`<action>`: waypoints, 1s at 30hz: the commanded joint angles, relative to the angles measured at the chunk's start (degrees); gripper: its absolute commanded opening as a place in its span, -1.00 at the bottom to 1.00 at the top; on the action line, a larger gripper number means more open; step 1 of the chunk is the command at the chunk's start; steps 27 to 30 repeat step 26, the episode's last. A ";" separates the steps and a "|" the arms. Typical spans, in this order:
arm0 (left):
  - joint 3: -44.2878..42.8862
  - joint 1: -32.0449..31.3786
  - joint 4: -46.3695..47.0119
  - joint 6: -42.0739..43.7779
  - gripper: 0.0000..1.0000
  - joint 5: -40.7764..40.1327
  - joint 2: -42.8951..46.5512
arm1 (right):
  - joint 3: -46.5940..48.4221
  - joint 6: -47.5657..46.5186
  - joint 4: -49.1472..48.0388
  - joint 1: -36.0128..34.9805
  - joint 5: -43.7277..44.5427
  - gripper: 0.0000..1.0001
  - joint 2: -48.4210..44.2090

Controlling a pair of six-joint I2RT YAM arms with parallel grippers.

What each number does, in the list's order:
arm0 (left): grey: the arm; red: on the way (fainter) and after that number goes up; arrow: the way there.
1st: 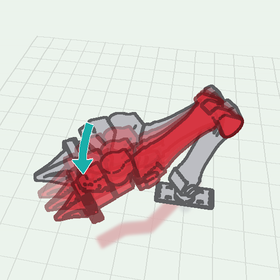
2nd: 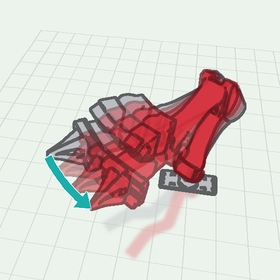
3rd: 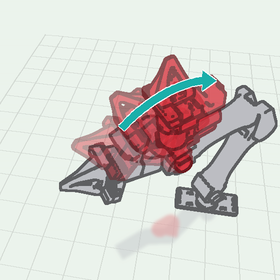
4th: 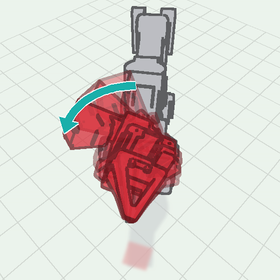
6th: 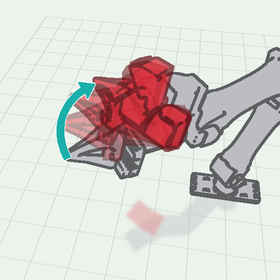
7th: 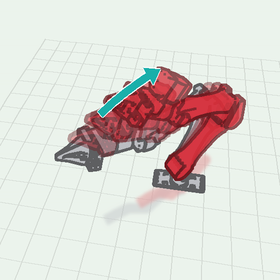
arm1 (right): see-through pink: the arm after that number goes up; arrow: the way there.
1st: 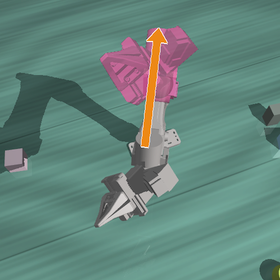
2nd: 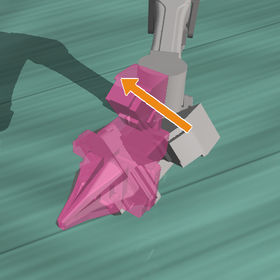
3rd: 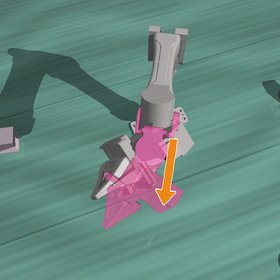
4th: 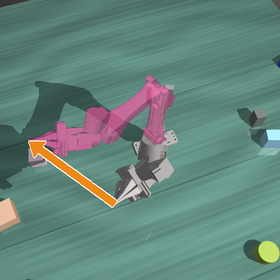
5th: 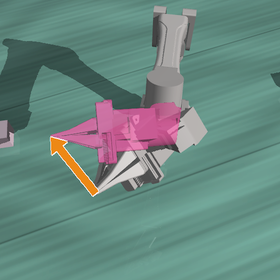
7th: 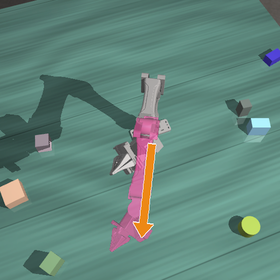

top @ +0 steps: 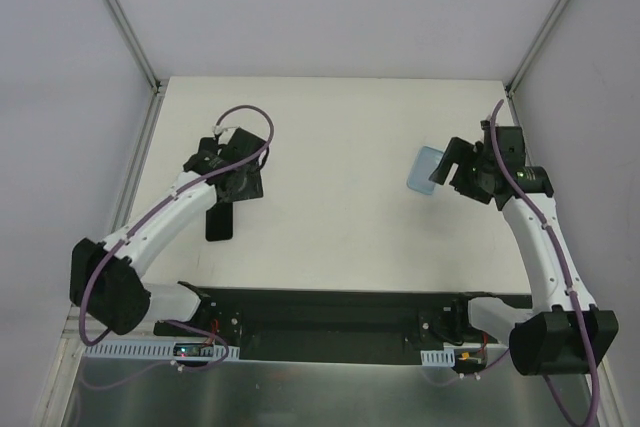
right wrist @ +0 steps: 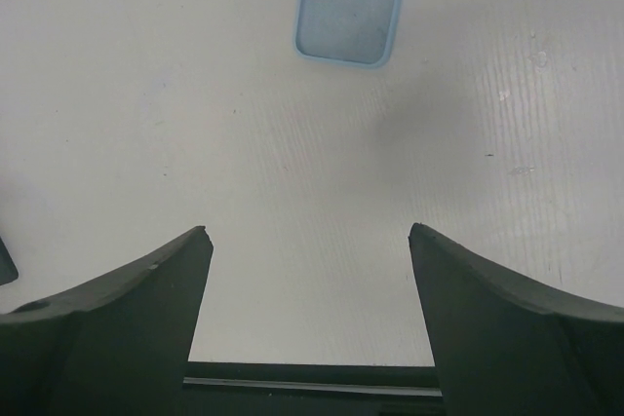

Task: Take the phone out of the phone case
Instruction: Place the phone at the center of the board, then reset both arms

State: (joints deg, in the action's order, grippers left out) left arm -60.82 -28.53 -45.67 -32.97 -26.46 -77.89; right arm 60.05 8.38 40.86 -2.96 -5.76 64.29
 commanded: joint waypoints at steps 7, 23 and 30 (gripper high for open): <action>-6.25 0.06 2.34 7.13 0.40 9.75 16.53 | 5.87 -4.08 6.86 -1.26 8.92 0.70 -7.51; 4.22 0.15 4.98 5.99 0.39 14.15 28.32 | -1.43 -2.41 8.18 -1.26 15.16 0.68 -16.57; 3.87 0.15 5.24 6.08 0.39 14.50 27.79 | -0.73 -2.14 8.27 -1.17 15.43 0.69 -16.39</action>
